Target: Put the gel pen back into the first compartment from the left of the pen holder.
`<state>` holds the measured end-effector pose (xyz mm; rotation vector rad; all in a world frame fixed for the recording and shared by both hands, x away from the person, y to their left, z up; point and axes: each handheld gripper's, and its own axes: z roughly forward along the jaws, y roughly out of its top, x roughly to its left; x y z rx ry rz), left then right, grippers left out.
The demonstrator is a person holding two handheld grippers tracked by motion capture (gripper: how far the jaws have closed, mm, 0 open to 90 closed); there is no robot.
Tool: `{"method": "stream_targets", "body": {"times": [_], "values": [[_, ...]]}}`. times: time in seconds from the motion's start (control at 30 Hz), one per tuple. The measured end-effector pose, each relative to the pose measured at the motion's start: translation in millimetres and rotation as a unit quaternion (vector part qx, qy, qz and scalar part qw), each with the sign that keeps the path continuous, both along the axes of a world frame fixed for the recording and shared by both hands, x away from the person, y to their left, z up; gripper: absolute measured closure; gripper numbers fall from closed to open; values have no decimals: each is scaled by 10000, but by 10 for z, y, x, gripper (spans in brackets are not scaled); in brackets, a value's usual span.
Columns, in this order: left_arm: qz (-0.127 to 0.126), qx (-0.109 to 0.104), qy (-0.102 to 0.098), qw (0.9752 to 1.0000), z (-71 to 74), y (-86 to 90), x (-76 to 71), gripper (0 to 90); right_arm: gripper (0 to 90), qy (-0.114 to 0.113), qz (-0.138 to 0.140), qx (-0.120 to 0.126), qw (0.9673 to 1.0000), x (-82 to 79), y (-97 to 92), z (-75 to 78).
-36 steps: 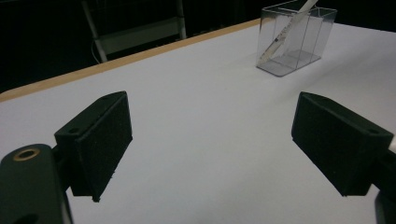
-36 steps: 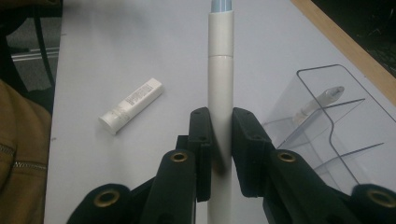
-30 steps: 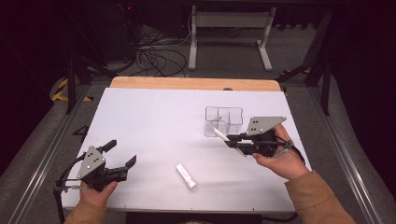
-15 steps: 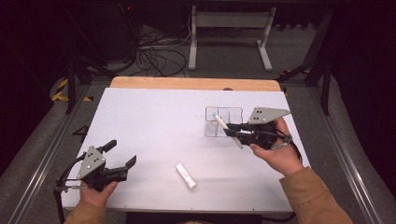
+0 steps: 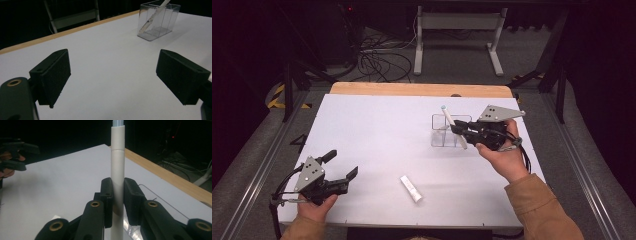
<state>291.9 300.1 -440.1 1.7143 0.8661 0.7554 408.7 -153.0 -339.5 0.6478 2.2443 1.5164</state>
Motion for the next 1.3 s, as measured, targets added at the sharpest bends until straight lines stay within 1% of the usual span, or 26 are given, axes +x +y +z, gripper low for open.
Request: {"method": "stream_targets", "body": {"times": [0.07, 0.23, 0.3, 0.37, 0.43, 0.53, 0.6, 0.67, 0.8, 0.87, 1.0, 1.17, 1.3], "values": [[9, -10, 7, 10000, -1, 0, 0, 133, 789, -5, -60, 104, 9999, 26, 1, -1], [9, -3, 4, 10000, -1, -1, -1, 133, 789, -39, -310, 256, 9992, 97, 5, -10], [4, -2, 6, 10000, -1, 1, 1, 133, 789, 1, -311, 410, 9987, 131, 3, -19], [10, -11, 8, 10000, -2, 0, 0, 133, 789, 7, -408, 485, 9980, 162, -2, -24], [3, 4, 4, 10000, -1, 0, 0, 133, 789, 35, -441, 616, 9971, 192, -4, -31], [11, -2, 6, 10000, -1, 0, -1, 133, 789, 4, -565, 673, 9961, 232, 0, -45], [11, -8, 6, 10000, -1, 1, 0, 133, 789, 33, -607, 726, 9955, 261, 6, -60], [6, -4, 9, 10000, -2, 0, 1, 133, 789, 36, -702, 728, 9949, 289, 9, -76], [6, 0, 4, 10000, -2, 0, -1, 133, 789, 53, -866, 878, 9924, 352, 0, -104], [6, -9, 11, 10000, -3, 1, 1, 133, 789, 44, -901, 936, 9915, 383, 2, -117], [4, -4, 13, 10000, -3, 1, 2, 133, 789, -59, -932, 887, 9917, 448, 23, -157], [5, -3, 11, 10000, -4, 3, 3, 133, 789, -58, -1111, 912, 9896, 523, 39, -212], [0, 0, 13, 10000, -5, 4, 5, 133, 789, -49, -1197, 924, 9885, 573, 64, -256]]}}
